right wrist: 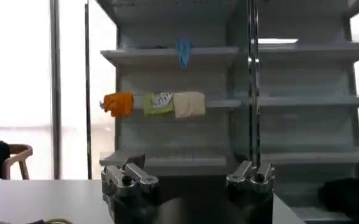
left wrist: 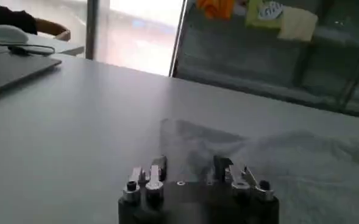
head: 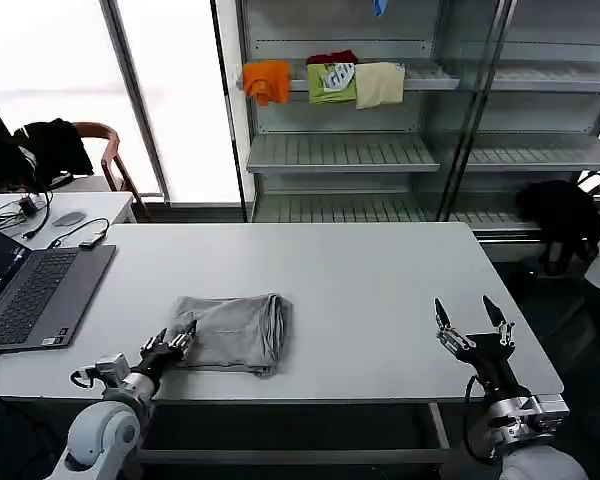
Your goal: Fold and organize the clothes.
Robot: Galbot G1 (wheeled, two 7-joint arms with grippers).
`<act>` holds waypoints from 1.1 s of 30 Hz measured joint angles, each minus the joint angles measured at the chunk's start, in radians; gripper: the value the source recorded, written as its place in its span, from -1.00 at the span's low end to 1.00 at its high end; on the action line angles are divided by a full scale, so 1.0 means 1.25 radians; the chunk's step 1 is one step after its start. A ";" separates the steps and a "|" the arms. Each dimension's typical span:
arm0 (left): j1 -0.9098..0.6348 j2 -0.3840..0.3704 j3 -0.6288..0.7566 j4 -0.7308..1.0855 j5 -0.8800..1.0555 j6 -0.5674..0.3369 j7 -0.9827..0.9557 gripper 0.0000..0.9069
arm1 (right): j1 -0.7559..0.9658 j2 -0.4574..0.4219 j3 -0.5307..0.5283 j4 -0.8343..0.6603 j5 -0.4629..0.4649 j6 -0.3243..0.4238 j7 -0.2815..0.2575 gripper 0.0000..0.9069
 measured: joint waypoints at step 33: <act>-0.051 0.219 -0.170 -0.034 -0.046 -0.002 0.014 -1.00 | 0.018 0.006 -0.015 0.002 -0.004 -0.002 0.000 1.00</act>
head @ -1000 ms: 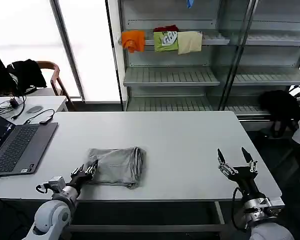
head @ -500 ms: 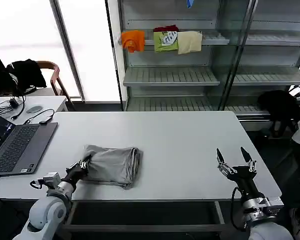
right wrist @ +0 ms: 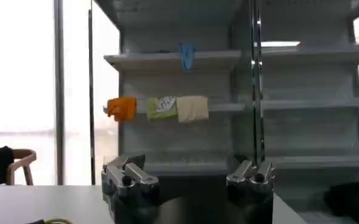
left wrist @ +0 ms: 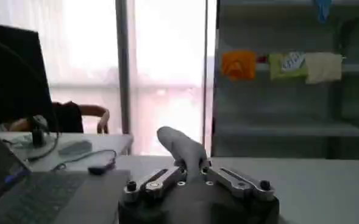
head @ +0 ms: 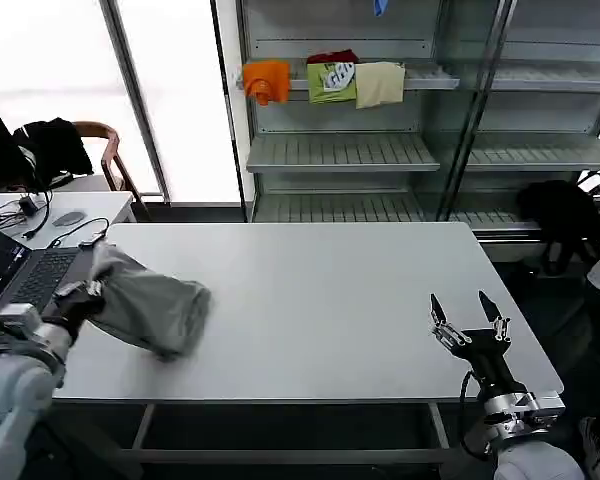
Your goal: Fold and organize the clothes.
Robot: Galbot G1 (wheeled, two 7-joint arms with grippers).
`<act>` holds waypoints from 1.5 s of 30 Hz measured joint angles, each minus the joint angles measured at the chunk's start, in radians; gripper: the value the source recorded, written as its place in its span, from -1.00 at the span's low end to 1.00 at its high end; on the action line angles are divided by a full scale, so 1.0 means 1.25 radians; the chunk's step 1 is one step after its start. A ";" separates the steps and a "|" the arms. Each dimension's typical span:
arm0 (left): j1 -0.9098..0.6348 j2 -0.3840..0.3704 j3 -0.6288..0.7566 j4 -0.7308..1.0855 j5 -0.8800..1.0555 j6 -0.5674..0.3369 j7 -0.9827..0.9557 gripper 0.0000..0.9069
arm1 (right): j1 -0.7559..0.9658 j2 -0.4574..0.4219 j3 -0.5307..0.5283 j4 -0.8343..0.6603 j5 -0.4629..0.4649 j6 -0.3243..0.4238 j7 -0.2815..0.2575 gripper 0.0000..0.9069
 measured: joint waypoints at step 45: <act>-0.176 -0.104 0.564 -0.139 0.406 0.003 -0.136 1.00 | 0.072 0.032 -0.068 -0.035 -0.015 -0.041 -0.014 1.00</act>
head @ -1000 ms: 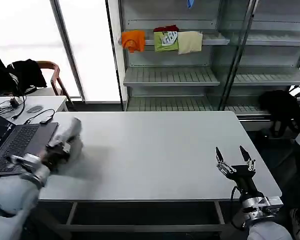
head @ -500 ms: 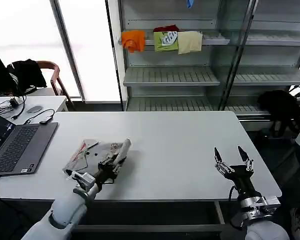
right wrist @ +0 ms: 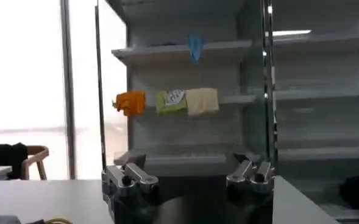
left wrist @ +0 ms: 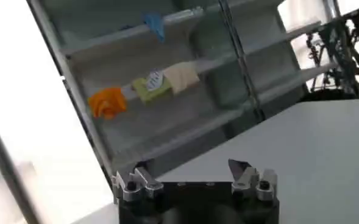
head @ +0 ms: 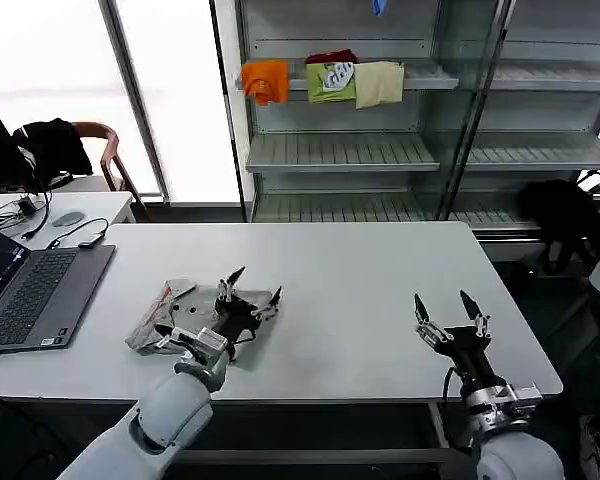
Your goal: Fold and organize the clothes.
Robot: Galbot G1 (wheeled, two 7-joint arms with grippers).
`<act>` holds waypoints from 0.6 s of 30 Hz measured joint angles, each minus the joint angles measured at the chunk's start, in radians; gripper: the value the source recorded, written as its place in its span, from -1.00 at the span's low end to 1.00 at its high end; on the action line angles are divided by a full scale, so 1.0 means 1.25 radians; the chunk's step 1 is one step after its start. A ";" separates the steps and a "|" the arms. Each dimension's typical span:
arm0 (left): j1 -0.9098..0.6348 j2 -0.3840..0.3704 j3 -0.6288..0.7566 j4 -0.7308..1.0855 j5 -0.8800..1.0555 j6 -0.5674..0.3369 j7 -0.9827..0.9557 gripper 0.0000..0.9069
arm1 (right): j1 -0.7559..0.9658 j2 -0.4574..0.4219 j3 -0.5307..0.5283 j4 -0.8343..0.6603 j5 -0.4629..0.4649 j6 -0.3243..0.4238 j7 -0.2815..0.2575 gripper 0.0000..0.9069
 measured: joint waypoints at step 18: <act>0.229 -0.004 -0.323 -0.121 -0.036 -0.014 0.071 1.00 | 0.308 0.169 -0.335 -0.188 0.009 -0.179 0.070 1.00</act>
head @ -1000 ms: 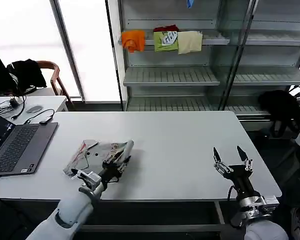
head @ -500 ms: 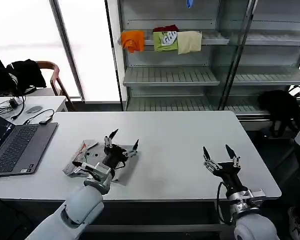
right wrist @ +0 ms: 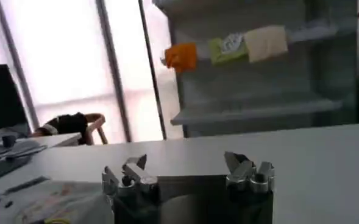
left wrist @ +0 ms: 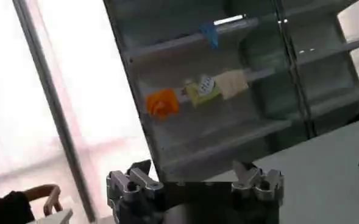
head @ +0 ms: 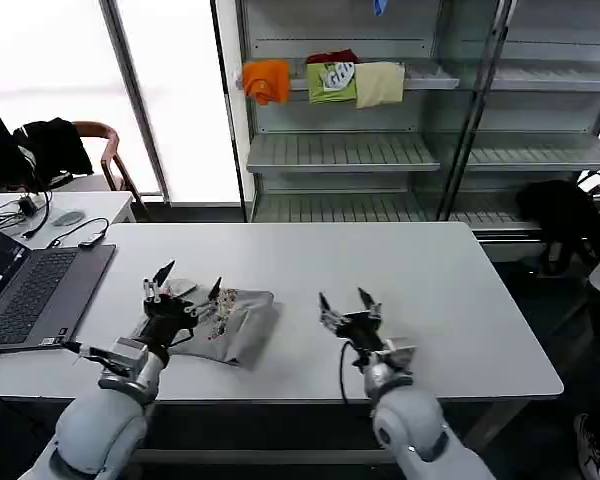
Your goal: Fold and organize the clothes.
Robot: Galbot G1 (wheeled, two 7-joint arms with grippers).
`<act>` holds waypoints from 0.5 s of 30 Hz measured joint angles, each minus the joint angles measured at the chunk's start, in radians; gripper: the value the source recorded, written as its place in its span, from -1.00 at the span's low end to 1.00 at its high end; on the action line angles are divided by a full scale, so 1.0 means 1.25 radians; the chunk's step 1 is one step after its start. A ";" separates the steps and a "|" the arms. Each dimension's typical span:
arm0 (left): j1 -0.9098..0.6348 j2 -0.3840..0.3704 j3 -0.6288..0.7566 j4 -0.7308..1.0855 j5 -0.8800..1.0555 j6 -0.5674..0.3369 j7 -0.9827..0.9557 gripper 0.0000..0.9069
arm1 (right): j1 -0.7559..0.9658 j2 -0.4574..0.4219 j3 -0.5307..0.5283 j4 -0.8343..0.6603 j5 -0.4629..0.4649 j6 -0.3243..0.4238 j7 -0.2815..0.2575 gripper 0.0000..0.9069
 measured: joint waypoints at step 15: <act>0.052 -0.028 -0.088 -0.003 -0.046 -0.010 0.061 1.00 | 0.101 0.110 -0.164 -0.139 0.027 -0.076 0.036 1.00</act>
